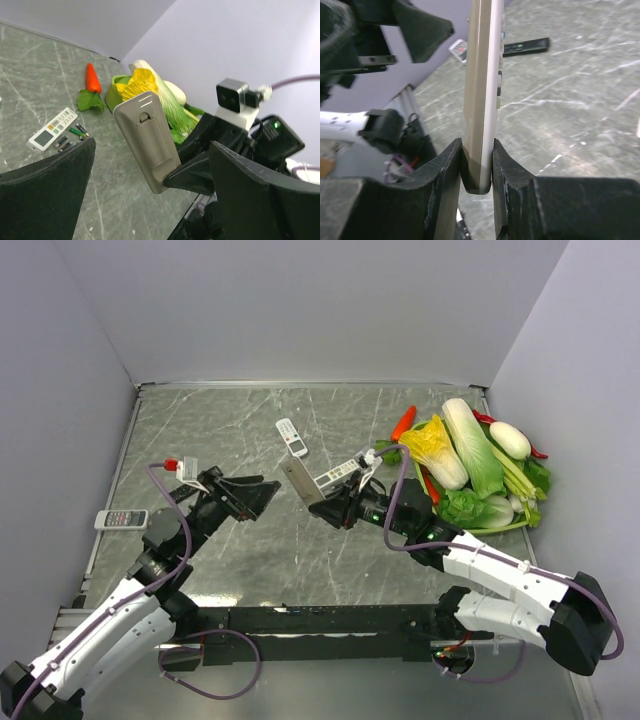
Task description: Load the batteries into the remote control
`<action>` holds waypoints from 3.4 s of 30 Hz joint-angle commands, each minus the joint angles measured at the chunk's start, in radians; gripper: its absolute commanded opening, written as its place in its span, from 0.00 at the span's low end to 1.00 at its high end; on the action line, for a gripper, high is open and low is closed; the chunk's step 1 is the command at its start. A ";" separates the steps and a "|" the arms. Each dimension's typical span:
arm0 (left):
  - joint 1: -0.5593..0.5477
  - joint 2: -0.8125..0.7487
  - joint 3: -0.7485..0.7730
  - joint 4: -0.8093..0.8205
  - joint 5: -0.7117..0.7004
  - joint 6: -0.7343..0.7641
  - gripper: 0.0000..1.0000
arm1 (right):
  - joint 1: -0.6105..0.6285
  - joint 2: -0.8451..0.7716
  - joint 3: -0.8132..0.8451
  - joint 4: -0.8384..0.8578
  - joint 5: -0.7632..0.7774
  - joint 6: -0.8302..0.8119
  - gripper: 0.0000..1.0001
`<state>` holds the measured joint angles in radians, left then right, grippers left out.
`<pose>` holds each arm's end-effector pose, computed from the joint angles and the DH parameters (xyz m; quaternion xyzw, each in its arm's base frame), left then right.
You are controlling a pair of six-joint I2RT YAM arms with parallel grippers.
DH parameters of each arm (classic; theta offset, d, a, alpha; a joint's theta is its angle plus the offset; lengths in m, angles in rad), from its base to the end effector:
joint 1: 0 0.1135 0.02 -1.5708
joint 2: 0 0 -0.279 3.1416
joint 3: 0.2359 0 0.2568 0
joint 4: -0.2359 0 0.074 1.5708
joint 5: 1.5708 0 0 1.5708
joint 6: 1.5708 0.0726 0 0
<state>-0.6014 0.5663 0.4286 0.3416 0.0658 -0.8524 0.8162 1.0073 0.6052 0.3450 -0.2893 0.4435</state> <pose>0.1486 -0.1078 0.3180 -0.0537 0.6294 -0.5305 0.5653 0.1682 0.2091 0.2987 -0.2305 0.6886 0.4849 0.4874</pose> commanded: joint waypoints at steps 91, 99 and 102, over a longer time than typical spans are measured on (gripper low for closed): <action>-0.003 0.061 -0.194 0.732 0.362 -0.102 0.01 | -0.081 0.114 0.013 0.686 -0.333 0.282 0.75; -0.012 0.092 -0.191 0.751 0.367 -0.109 0.01 | -0.043 0.152 0.054 0.707 -0.330 0.290 0.73; -0.017 0.096 -0.194 0.754 0.359 -0.109 0.01 | -0.014 0.168 0.073 0.707 -0.327 0.282 0.72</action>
<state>-0.6094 0.6586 0.2302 1.0126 0.4454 -0.9482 0.7647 1.1671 0.6155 0.9855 -0.6212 0.7216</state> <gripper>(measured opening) 0.302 0.727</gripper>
